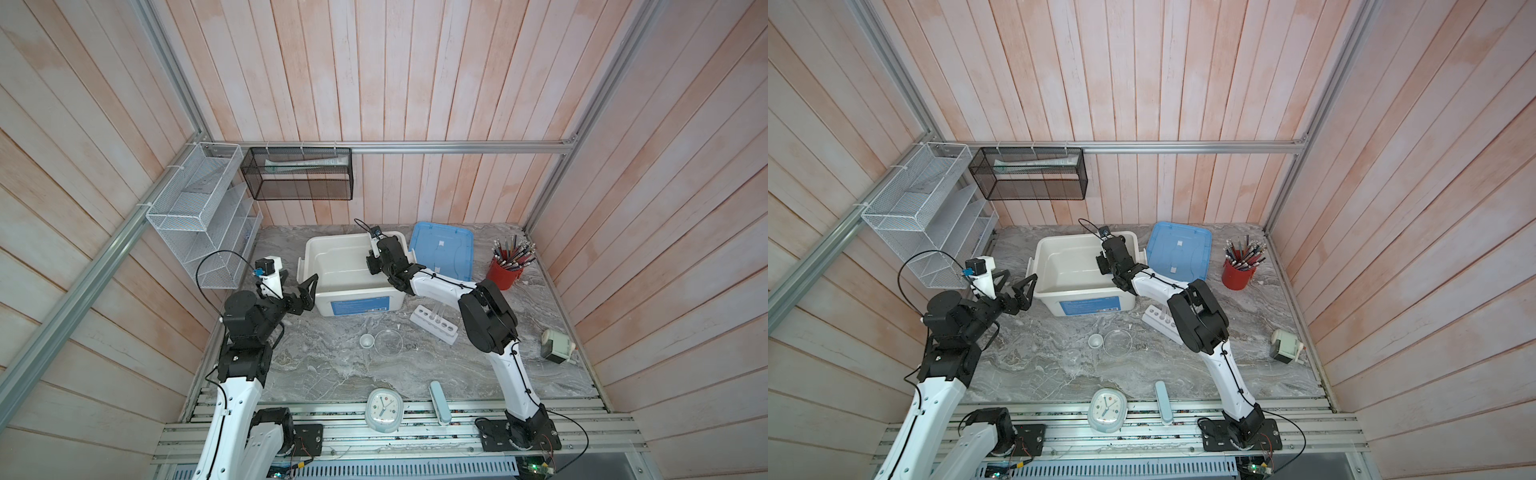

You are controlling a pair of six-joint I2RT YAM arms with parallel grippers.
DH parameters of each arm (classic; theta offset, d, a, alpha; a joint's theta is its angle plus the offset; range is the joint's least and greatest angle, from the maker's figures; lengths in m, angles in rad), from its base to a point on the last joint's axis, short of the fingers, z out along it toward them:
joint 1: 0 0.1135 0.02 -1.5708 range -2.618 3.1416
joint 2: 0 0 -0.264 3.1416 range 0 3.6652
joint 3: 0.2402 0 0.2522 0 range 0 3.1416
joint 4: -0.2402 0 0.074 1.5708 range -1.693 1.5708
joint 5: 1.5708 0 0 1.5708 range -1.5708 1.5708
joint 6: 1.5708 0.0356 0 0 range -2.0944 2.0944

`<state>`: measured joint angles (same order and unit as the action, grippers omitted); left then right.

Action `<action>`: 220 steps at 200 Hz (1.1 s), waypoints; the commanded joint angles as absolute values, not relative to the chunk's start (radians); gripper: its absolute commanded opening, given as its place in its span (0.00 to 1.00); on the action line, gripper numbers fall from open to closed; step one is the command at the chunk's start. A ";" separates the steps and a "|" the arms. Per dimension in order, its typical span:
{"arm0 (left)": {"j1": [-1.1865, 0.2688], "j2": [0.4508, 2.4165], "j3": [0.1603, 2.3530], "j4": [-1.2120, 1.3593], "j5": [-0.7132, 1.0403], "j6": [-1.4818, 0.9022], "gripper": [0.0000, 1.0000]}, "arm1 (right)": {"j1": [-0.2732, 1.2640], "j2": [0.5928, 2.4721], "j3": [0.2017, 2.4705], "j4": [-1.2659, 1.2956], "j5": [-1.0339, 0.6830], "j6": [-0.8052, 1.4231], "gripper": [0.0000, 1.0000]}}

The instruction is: Organize the chemistry lab equipment

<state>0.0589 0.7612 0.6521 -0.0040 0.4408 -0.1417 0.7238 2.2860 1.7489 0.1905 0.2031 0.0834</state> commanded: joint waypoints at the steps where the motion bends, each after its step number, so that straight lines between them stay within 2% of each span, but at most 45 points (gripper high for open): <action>1: 0.063 0.762 0.652 -0.003 0.453 -0.127 0.95 | 0.719 2.304 1.730 0.227 0.229 0.094 0.20; 49: 0.063 0.754 0.650 -0.005 0.453 -0.129 0.95 | 0.723 2.304 1.727 0.226 0.232 0.087 0.23; 124: 0.063 0.741 0.648 -0.008 0.453 -0.129 0.95 | 0.727 2.261 1.723 0.207 0.217 0.075 0.37; 220: 0.063 0.736 0.650 -0.006 0.454 -0.130 0.95 | 0.739 2.082 1.743 0.102 0.179 0.005 0.48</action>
<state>0.0589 0.7460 0.6521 -0.0074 0.4412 -0.1417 0.7311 2.1681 1.7332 0.1448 0.1814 0.0383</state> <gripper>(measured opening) 0.947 0.478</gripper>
